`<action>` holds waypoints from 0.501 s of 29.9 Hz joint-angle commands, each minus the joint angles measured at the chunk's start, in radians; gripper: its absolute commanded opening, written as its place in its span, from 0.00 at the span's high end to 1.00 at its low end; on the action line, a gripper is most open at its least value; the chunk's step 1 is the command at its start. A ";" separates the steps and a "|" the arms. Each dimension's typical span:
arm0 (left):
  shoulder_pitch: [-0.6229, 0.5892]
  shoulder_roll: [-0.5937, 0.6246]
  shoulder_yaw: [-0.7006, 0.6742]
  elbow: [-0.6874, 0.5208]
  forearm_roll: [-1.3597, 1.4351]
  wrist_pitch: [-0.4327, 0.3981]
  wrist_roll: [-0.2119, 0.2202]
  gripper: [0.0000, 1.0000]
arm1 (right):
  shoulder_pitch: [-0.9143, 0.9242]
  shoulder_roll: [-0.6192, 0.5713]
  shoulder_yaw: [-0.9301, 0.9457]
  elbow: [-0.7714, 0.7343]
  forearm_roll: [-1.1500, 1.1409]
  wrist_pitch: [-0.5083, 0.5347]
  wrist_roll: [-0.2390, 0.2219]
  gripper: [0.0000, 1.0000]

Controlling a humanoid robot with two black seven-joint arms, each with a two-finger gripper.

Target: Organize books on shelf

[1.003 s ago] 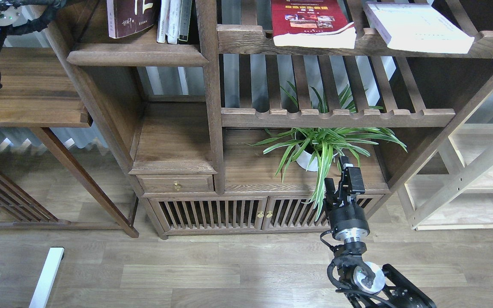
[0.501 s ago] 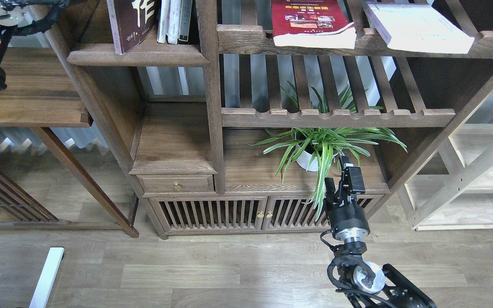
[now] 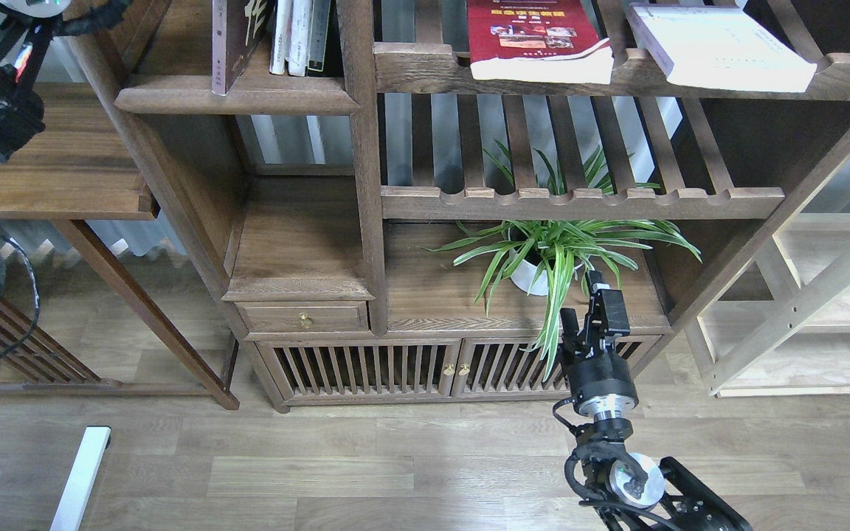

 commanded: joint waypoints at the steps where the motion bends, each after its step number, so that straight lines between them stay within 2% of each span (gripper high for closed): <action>1: -0.001 0.002 -0.025 -0.002 -0.001 0.000 0.000 0.45 | -0.001 0.000 -0.005 0.000 -0.001 0.000 0.000 0.01; 15: -0.008 -0.029 -0.097 -0.002 -0.024 0.001 0.000 0.42 | -0.017 0.000 -0.008 0.000 -0.001 0.000 0.002 0.01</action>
